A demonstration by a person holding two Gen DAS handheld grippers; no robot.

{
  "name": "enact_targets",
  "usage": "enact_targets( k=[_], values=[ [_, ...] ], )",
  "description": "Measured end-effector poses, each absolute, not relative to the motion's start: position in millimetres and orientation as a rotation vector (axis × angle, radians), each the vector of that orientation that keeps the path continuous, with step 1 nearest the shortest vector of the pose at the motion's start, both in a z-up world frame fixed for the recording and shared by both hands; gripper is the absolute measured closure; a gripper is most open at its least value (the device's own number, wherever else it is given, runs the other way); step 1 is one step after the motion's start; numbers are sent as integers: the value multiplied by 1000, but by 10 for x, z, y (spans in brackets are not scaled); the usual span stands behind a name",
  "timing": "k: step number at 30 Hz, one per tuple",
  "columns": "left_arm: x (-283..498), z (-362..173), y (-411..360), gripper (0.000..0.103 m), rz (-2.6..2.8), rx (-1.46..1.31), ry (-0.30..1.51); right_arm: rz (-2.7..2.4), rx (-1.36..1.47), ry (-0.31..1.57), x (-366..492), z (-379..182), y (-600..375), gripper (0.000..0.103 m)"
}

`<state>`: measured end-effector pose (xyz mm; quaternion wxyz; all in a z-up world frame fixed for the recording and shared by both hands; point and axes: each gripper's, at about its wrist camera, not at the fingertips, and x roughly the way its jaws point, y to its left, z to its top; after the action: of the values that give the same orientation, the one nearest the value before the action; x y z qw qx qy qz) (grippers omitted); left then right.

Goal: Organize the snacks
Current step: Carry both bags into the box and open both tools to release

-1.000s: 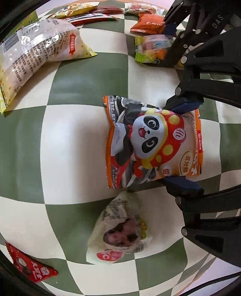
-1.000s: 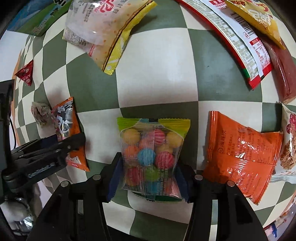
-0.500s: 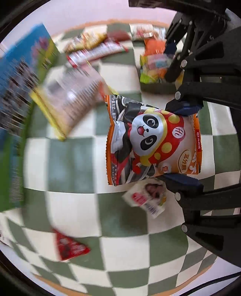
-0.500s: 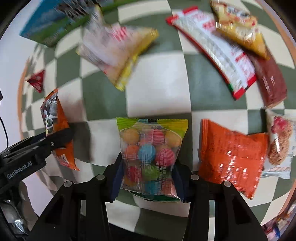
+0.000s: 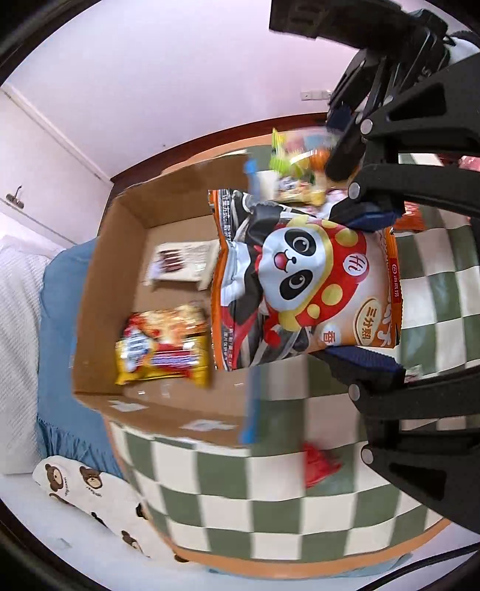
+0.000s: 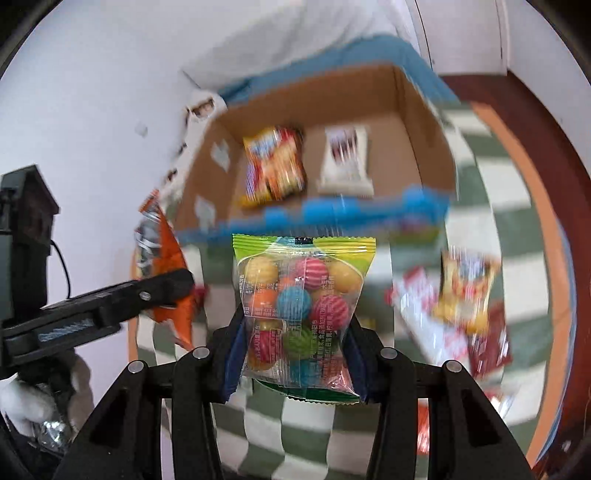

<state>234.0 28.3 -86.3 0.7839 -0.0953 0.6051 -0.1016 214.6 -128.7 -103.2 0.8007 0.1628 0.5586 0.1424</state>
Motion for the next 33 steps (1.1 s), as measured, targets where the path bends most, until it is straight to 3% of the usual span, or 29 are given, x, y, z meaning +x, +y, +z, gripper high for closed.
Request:
enact_targets(
  k=[5,12,25,26,27,29,33],
  values=[
    [2989,-1014,439,53,-145,-146,1358,316,320,1173,2794,-900,-1203,54],
    [3574,-1455,636,53,-99,-165,1487,301,273,1247,3499,-1421,-1012,54],
    [3769,-1934,639,50,-84,-116,1595,313,219,1392,3698,-2025,-799,53],
    [3771,-1936,630,48,-85,-107,1598,311,214,1422,3709,-2081,-788,46],
    [3775,-1933,626,46,-82,-102,1593,304,207,1432,3714,-2112,-786,30],
    [3772,-1926,627,33,-81,-108,1587,286,192,1440,3715,-2139,-800,18],
    [3746,-1912,648,33,-72,-116,1579,265,213,1421,3701,-2088,-876,18]
  ],
)
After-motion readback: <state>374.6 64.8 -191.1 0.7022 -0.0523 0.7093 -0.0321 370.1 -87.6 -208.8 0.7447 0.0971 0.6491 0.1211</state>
